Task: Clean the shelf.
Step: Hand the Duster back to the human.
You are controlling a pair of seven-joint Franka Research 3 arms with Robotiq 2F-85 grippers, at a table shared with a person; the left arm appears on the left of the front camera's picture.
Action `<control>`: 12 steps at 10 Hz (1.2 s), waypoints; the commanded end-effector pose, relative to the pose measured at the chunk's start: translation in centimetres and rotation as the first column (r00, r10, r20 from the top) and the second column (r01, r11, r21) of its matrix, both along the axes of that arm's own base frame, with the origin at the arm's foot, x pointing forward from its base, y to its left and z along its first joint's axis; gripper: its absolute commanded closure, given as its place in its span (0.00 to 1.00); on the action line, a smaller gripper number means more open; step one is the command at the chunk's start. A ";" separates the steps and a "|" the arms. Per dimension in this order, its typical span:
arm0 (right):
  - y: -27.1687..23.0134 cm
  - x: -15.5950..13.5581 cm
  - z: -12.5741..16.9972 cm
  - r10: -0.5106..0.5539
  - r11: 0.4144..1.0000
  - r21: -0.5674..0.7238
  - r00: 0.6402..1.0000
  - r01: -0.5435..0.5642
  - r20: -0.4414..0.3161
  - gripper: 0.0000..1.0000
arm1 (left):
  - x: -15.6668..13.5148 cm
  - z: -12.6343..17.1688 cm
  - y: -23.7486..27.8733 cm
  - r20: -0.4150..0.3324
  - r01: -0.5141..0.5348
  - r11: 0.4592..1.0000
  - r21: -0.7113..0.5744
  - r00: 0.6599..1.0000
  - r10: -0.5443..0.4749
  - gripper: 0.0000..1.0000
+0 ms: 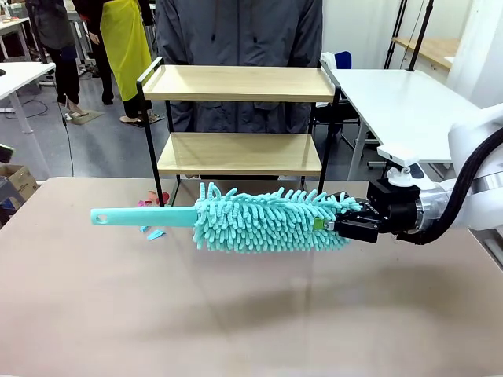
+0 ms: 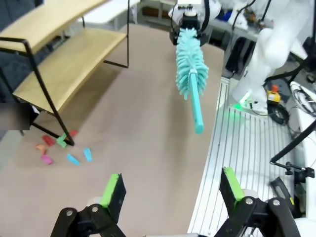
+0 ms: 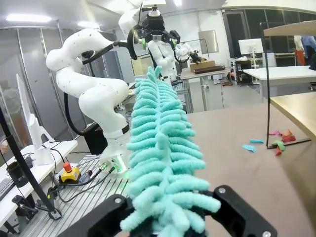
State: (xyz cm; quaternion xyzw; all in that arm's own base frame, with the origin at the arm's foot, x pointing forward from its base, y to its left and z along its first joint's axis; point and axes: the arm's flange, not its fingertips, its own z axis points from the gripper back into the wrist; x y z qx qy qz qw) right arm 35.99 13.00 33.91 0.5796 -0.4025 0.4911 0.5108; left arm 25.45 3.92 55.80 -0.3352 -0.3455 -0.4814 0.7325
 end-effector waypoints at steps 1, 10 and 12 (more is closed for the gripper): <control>0.1 0.0 0.3 0.000 1.000 0.000 1.000 0.000 0.009 1.00 | 0.0 0.4 -1.6 -0.004 0.007 1.000 0.021 1.000 -0.007 0.00; -7.7 4.9 22.2 -0.547 0.825 -0.042 0.816 0.563 0.187 0.83 | 0.0 0.4 -1.6 -0.004 0.007 1.000 0.021 1.000 -0.007 0.00; -11.6 5.5 24.7 -0.756 0.619 -0.029 0.605 0.785 0.250 0.83 | 0.0 0.4 -1.6 -0.004 0.007 1.000 0.021 1.000 -0.007 0.00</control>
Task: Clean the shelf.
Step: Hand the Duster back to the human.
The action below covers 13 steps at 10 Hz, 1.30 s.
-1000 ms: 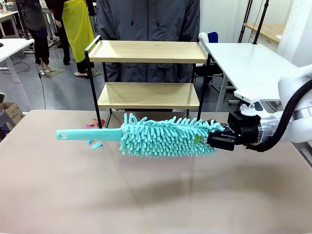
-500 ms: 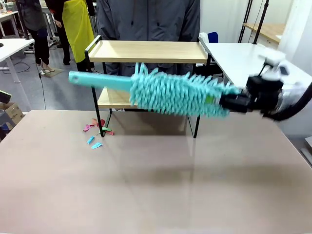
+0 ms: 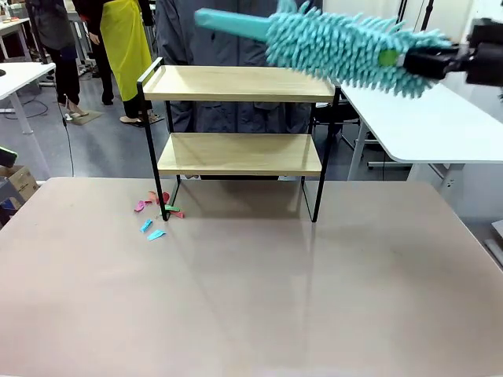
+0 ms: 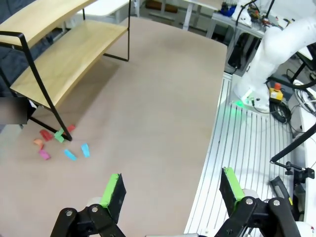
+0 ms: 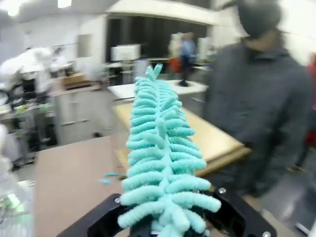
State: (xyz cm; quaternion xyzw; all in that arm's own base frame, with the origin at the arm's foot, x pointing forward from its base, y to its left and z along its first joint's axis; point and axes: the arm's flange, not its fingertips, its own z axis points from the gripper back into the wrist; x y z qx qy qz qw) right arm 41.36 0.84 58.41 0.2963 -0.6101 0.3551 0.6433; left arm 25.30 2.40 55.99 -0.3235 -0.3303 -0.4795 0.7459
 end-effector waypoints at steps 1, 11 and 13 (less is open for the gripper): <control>-1.2 -0.2 0.5 -0.237 0.972 0.010 0.971 0.237 0.017 0.83 | 0.2 0.2 -0.1 0.018 0.021 1.000 -0.018 1.000 -0.021 0.00; -11.5 -4.9 -9.4 -0.705 0.709 -0.076 0.708 0.701 -0.051 0.83 | 0.2 0.2 -0.1 0.018 0.021 1.000 -0.018 1.000 -0.021 0.00; -11.8 -5.8 -12.9 -0.708 0.706 -0.107 0.697 0.700 -0.111 0.83 | 0.2 0.2 -0.1 0.018 0.021 1.000 -0.018 1.000 -0.021 0.00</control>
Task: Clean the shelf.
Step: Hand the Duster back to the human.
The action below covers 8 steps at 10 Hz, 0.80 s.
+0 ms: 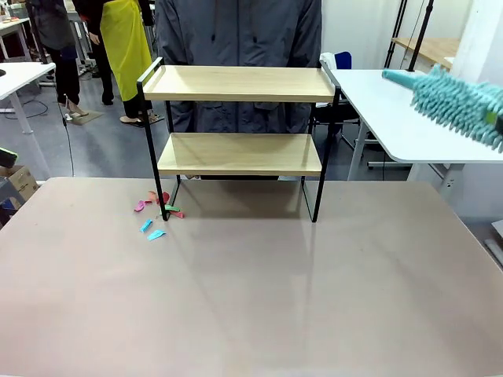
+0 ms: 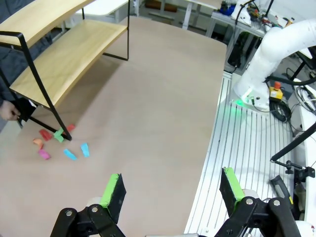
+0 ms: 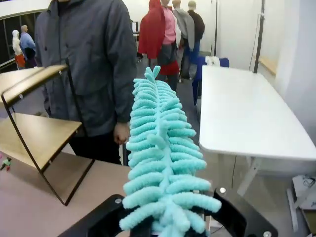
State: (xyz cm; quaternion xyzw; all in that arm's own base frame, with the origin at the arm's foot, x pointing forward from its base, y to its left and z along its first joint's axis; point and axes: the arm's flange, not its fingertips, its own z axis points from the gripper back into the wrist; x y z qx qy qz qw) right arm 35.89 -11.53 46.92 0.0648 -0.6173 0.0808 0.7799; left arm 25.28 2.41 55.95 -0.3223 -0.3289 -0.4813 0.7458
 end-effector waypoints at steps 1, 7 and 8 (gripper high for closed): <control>0.5 -0.7 -3.0 -0.032 0.999 -0.027 0.999 0.032 -0.026 0.83 | 0.2 0.2 -0.1 0.017 0.019 1.000 -0.023 1.000 -0.018 0.00; -0.3 0.6 -3.2 -0.011 1.000 0.018 0.998 0.013 -0.066 0.83 | 0.2 0.2 -0.1 0.017 0.019 1.000 -0.023 1.000 -0.018 0.00; -0.3 0.6 -3.2 -0.011 1.000 0.018 0.998 0.013 -0.066 0.83 | 0.2 0.2 -0.1 0.017 0.019 1.000 -0.023 1.000 -0.018 0.00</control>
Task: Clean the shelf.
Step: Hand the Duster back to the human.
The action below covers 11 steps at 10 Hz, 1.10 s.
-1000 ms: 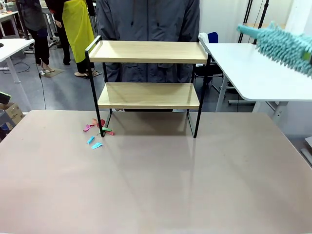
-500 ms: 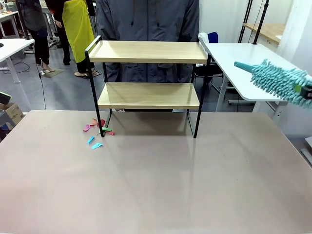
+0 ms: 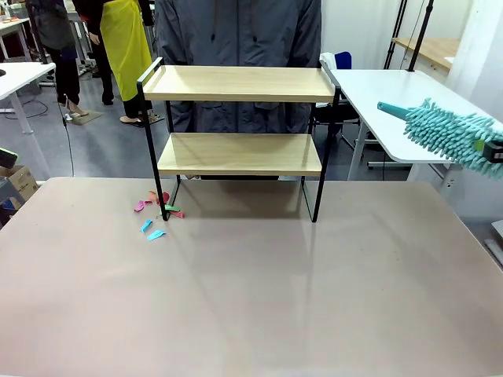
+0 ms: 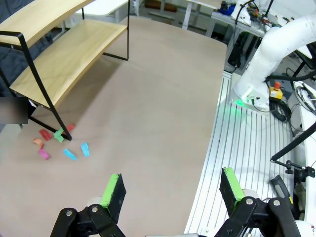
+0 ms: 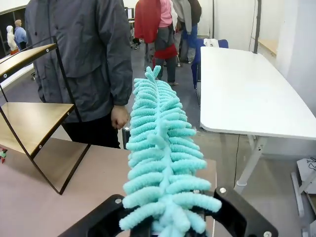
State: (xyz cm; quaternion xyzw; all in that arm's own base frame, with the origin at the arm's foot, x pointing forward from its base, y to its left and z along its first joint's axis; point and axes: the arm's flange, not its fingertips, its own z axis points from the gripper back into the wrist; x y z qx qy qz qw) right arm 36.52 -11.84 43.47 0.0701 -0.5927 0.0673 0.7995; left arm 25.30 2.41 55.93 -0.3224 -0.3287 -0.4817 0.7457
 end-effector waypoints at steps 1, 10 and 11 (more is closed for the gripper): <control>0.0 0.0 0.3 0.003 1.000 0.000 1.000 -0.003 -0.001 0.83 | 0.2 0.3 -0.1 0.017 0.018 1.000 -0.023 1.000 -0.017 0.00; 0.0 0.0 0.3 0.003 1.000 0.000 1.000 -0.003 -0.001 0.83 | 0.2 0.3 -0.1 0.017 0.018 1.000 -0.023 1.000 -0.017 0.00; 0.0 0.0 0.3 0.003 1.000 0.000 1.000 -0.003 -0.001 0.83 | 0.2 0.3 -0.1 0.017 0.018 1.000 -0.023 1.000 -0.017 0.00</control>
